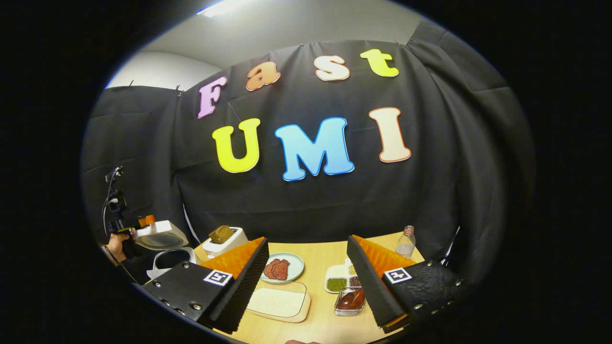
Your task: Close the left gripper, press the button to open the rice cooker; take a wooden spoon from the chopstick holder with the right hand, scoop a spoonful of rice and pour it into the rice cooker, then put the wooden spoon back into the chopstick holder.
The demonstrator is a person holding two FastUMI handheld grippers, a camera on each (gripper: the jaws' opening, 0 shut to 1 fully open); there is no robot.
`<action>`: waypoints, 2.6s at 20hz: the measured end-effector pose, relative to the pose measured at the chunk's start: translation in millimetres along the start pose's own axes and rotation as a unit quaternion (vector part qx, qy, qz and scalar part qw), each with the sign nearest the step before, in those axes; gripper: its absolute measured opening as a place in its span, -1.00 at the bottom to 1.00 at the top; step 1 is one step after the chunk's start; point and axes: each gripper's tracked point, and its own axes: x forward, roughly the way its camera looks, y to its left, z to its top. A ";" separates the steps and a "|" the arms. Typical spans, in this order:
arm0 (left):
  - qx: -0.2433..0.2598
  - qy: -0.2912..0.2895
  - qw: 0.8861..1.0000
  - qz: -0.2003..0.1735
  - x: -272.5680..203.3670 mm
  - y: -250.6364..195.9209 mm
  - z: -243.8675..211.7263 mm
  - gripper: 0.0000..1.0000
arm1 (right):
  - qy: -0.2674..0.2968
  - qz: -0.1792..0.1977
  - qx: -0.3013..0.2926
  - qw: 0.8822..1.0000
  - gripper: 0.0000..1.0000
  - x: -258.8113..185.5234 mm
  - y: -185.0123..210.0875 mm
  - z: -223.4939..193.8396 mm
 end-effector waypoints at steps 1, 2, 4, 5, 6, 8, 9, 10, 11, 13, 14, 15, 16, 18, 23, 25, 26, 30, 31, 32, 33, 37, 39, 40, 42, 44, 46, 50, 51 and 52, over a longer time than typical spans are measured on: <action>0.000 0.005 1.000 0.000 -6.5 -2.6 -11.0 0.84 | -0.002 0.005 0.001 1.000 0.99 -4.0 3.9 0.8; 0.005 0.010 1.000 0.000 -11.3 -5.6 -21.8 0.84 | -0.003 0.007 0.000 1.000 1.00 -6.5 5.5 1.3; 0.010 0.024 1.000 0.000 -17.9 -9.6 -42.7 0.91 | 0.000 0.008 -0.005 1.000 0.99 -12.1 6.8 -0.1; 0.003 0.033 0.999 -0.001 -20.7 -8.8 -52.4 0.97 | 0.002 0.012 -0.007 1.000 0.99 -13.4 9.7 -2.0; -0.004 0.040 0.999 -0.002 -24.2 -10.0 -61.5 0.84 | 0.004 0.013 -0.010 1.000 0.99 -14.8 11.4 -3.7; -0.015 0.052 0.999 -0.003 -28.7 -11.9 -76.8 0.90 | 0.012 0.019 -0.014 1.000 1.00 -17.1 13.8 -8.6; -0.021 0.062 0.998 -0.003 -28.9 -14.0 -88.1 0.91 | 0.015 0.022 -0.015 1.000 1.00 -18.7 16.2 -9.9; -0.030 0.070 0.997 -0.003 -29.1 -13.9 -96.5 0.91 | 0.016 0.025 -0.016 0.999 0.99 -20.3 17.6 -10.7; -0.039 0.076 0.996 -0.003 -30.4 -14.6 -103.9 0.84 | 0.017 0.026 -0.019 0.999 0.99 -20.5 17.4 -10.7; -0.046 0.083 0.996 -0.002 -27.8 -14.7 -113.1 0.91 | 0.016 0.027 -0.025 0.999 0.99 -22.4 17.2 -8.6; -0.045 0.088 0.995 0.000 -26.0 -14.6 -117.4 0.91 | 0.016 0.027 -0.027 0.999 0.99 -22.5 16.8 -8.3; -0.042 0.095 0.995 0.002 -26.8 -14.3 -124.6 0.84 | 0.016 0.026 -0.029 0.999 0.99 -23.5 15.6 -8.6; -0.039 0.101 0.994 0.004 -27.3 -13.8 -131.0 0.92 | 0.017 0.026 -0.031 0.999 1.00 -24.4 14.5 -8.1; -0.033 0.106 0.994 0.008 -27.0 -13.3 -138.6 0.92 | 0.015 0.026 -0.030 0.999 0.99 -25.4 13.2 -6.8; -0.026 0.113 0.993 0.009 -27.3 -16.4 -145.5 0.92 | 0.019 0.022 -0.023 0.999 0.99 -25.4 13.0 -10.8; -0.014 0.132 0.991 0.005 -24.1 -17.4 -154.5 0.86 | 0.023 0.022 -0.021 0.999 1.00 -24.7 15.4 -14.8; -0.011 0.153 0.988 0.007 -26.5 -16.9 -162.8 0.92 | 0.025 0.023 -0.021 0.999 0.99 -25.3 17.3 -15.4; 0.017 0.145 0.989 0.003 -25.7 -15.9 -163.2 0.94 | 0.028 0.026 -0.023 0.999 0.99 -26.3 24.9 -20.2; 0.022 0.143 0.990 0.003 -25.0 -15.7 -161.8 0.92 | 0.028 0.028 -0.023 0.999 0.99 -26.6 26.8 -20.7; 0.025 0.141 0.990 0.003 -24.4 -16.3 -162.3 0.93 | 0.028 0.027 -0.024 0.999 0.99 -26.6 27.3 -20.7; 0.027 0.141 0.990 0.002 -23.7 -15.9 -160.6 0.93 | 0.027 0.025 -0.024 0.999 0.99 -27.0 26.4 -20.7; 0.038 0.146 0.989 -0.007 -23.8 -17.9 -157.6 0.92 | 0.023 0.020 -0.021 0.999 0.99 -27.9 24.5 -18.4; 0.035 0.136 0.990 -0.017 -24.2 -22.0 -150.3 0.82 | 0.021 0.017 -0.023 0.999 1.00 -27.1 21.6 -17.7; 0.031 0.122 0.992 -0.024 -28.4 -24.7 -139.2 0.90 | 0.020 0.014 -0.023 0.999 0.99 -27.1 20.6 -16.2; 0.029 0.072 0.996 -0.051 -42.2 -42.8 -99.9 0.89 | 0.015 0.021 -0.021 0.999 0.99 -28.6 22.7 -13.1; 0.024 0.016 0.996 -0.084 -65.9 -76.3 -57.4 0.96 | 0.005 0.023 -0.020 1.000 0.99 -27.7 21.2 -5.6; 0.017 -0.033 0.992 -0.125 -98.7 -113.3 -13.0 0.94 | -0.007 0.006 -0.017 1.000 0.99 -25.5 10.3 3.1; 0.033 -0.107 0.973 -0.201 -173.9 -187.2 48.8 0.94 | -0.039 -0.033 -0.021 0.999 0.99 -26.6 -5.5 26.2; 0.038 -0.116 0.968 -0.218 -191.8 -202.7 52.4 0.90 | -0.052 -0.038 -0.025 0.998 0.99 -28.2 -7.5 33.4; 0.040 -0.123 0.963 -0.237 -209.1 -219.2 57.0 0.94 | -0.064 -0.044 -0.027 0.997 0.99 -30.8 -8.4 40.4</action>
